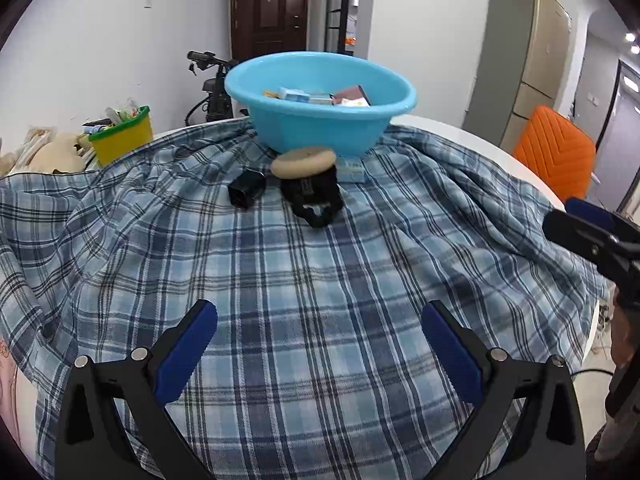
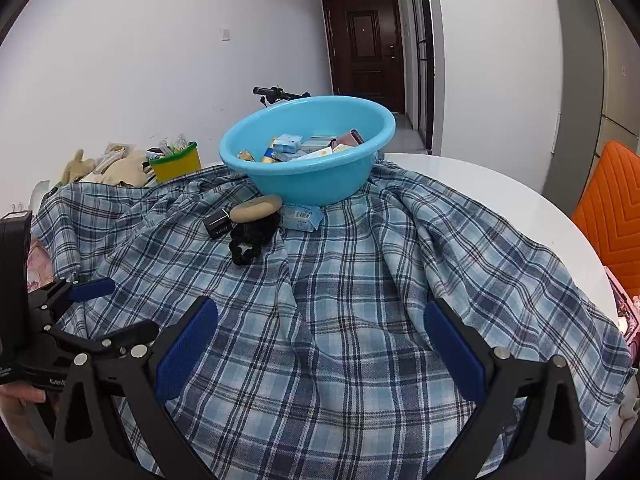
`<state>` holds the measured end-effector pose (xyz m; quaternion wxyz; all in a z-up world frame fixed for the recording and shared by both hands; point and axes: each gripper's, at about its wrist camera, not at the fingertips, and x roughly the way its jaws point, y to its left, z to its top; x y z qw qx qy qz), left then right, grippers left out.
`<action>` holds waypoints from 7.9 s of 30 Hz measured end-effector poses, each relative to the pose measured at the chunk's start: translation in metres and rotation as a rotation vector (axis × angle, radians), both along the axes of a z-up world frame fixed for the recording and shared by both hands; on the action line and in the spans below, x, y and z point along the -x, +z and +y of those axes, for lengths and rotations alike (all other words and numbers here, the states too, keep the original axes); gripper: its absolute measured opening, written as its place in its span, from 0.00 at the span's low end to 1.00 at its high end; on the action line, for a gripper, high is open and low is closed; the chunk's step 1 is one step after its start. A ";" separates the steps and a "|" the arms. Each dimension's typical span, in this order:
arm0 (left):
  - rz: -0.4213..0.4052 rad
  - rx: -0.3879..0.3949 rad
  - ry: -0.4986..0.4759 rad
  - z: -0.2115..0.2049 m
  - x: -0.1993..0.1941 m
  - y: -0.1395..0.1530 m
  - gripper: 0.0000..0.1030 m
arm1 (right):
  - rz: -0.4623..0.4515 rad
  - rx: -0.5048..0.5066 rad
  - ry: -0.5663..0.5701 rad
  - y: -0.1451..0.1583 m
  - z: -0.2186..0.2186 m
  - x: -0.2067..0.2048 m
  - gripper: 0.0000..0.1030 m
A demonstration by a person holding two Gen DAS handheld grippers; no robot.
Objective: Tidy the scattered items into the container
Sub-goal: 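Lower the left gripper onto the beige round lid and close on it, then grasp the black plush toy with the right gripper while the left holds the lid, then lift the beige lid and black plush toy up over the blue basin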
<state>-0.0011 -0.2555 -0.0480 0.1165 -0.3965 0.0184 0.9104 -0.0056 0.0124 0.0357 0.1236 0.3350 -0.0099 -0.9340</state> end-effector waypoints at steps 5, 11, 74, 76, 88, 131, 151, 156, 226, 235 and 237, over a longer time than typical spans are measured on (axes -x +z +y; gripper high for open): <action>0.048 0.008 0.011 0.001 0.015 0.016 1.00 | 0.026 -0.025 -0.006 0.008 -0.004 0.013 1.00; 0.105 -0.019 -0.020 0.011 0.061 0.014 1.00 | 0.039 -0.080 -0.046 0.007 -0.011 0.052 1.00; 0.081 0.051 -0.064 -0.009 0.065 0.018 0.74 | -0.081 -0.132 0.064 -0.030 -0.051 0.100 1.00; 0.080 0.049 -0.041 -0.018 0.066 0.016 0.74 | -0.089 -0.124 0.083 -0.029 -0.058 0.102 1.00; 0.050 -0.010 0.062 -0.075 0.065 0.003 0.74 | -0.161 -0.151 0.232 -0.043 -0.135 0.138 1.00; 0.004 0.008 0.052 -0.052 0.070 -0.015 0.75 | -0.145 -0.157 0.222 -0.045 -0.079 0.087 0.34; 0.012 0.031 -0.023 0.002 0.068 -0.012 0.75 | -0.113 -0.069 0.076 -0.046 -0.008 0.046 0.34; 0.042 0.016 -0.020 0.011 0.067 0.000 0.75 | -0.063 -0.035 0.060 -0.030 -0.014 0.047 0.34; 0.590 -0.058 0.037 0.022 0.256 0.185 0.75 | 0.388 -0.025 -0.066 0.133 -0.061 0.226 0.35; 0.468 -0.102 0.129 0.009 0.285 0.178 0.75 | 0.308 -0.040 -0.138 0.142 -0.053 0.243 0.35; 0.475 -0.128 0.117 0.004 0.283 0.179 0.75 | 0.312 0.011 -0.120 0.145 -0.047 0.239 0.35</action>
